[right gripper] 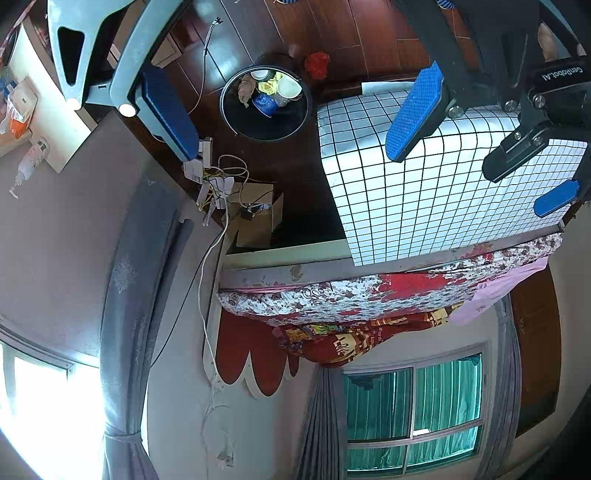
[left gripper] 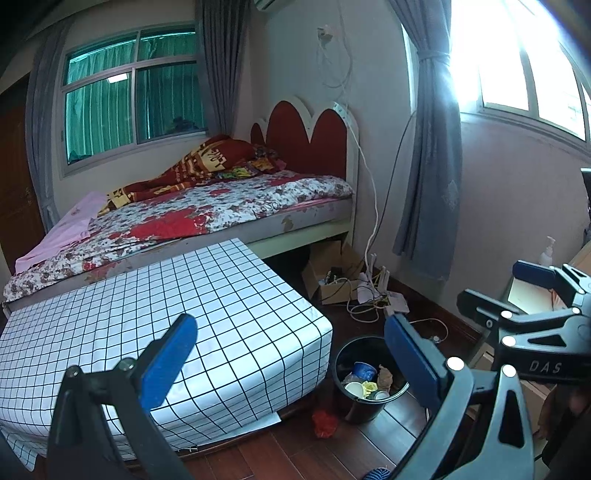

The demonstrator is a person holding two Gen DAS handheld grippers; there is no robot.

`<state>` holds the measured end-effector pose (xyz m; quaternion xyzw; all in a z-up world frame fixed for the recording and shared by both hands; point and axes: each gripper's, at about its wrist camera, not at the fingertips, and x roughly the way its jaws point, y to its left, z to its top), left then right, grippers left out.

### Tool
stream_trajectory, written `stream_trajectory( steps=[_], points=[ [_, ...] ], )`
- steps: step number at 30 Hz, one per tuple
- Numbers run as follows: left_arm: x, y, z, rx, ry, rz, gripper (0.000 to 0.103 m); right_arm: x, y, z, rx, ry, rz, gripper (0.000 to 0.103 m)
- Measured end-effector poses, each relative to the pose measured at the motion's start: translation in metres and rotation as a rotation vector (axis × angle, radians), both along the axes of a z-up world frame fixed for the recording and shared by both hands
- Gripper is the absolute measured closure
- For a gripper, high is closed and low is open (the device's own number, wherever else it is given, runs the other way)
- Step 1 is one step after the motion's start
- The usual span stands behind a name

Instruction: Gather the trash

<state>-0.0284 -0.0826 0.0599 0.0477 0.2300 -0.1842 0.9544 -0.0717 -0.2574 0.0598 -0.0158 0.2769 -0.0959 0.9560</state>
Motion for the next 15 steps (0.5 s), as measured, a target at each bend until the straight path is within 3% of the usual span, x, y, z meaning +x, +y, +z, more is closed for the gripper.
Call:
stream_trajectory(
  steps=[15],
  points=[
    [0.0032,-0.0043,-0.0018,-0.014,0.023,-0.001,0.001,-0.0002,-0.0022,-0.006,0.008,0.009,-0.013,0.001]
  ],
)
